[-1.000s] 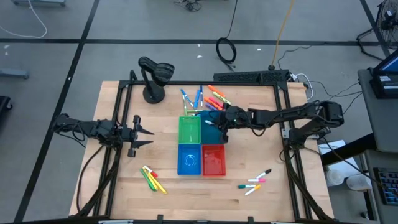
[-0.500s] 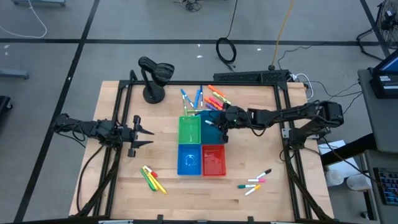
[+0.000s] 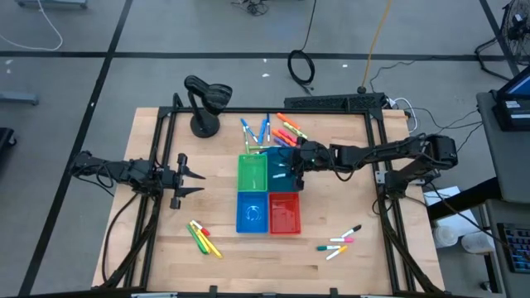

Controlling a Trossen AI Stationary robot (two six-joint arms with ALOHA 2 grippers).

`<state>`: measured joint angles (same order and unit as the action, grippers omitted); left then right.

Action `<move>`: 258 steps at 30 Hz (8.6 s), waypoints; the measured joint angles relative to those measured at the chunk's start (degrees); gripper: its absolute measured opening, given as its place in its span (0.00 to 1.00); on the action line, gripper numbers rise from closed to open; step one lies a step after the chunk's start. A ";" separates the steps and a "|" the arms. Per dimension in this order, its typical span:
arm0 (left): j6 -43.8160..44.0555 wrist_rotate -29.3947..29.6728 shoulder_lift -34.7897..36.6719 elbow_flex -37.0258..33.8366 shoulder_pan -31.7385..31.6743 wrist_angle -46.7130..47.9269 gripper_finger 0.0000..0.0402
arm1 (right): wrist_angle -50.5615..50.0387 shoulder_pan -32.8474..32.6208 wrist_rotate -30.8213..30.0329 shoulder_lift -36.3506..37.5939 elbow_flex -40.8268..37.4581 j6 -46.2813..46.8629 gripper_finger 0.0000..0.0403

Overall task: Pick & Place Markers
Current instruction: Put the black highlighter pen into the blue bin, then put the yellow highlighter pen into the blue bin

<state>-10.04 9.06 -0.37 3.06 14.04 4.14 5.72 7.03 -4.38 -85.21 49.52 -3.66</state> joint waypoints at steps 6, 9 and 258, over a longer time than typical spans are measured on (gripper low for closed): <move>0.00 0.00 0.00 0.01 0.02 0.00 0.40 | -0.41 -1.32 4.91 1.21 -0.07 2.34 0.20; 0.00 0.00 0.01 0.01 0.00 -0.01 0.40 | 0.30 -5.84 13.81 4.49 -0.07 0.91 0.22; 0.00 0.00 -0.01 -0.01 0.01 0.02 0.40 | -39.48 -55.57 0.48 -14.29 4.44 34.05 0.08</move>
<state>-10.04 9.06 -0.38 3.05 14.05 4.16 -33.76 -48.54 -3.90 -99.49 53.95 30.39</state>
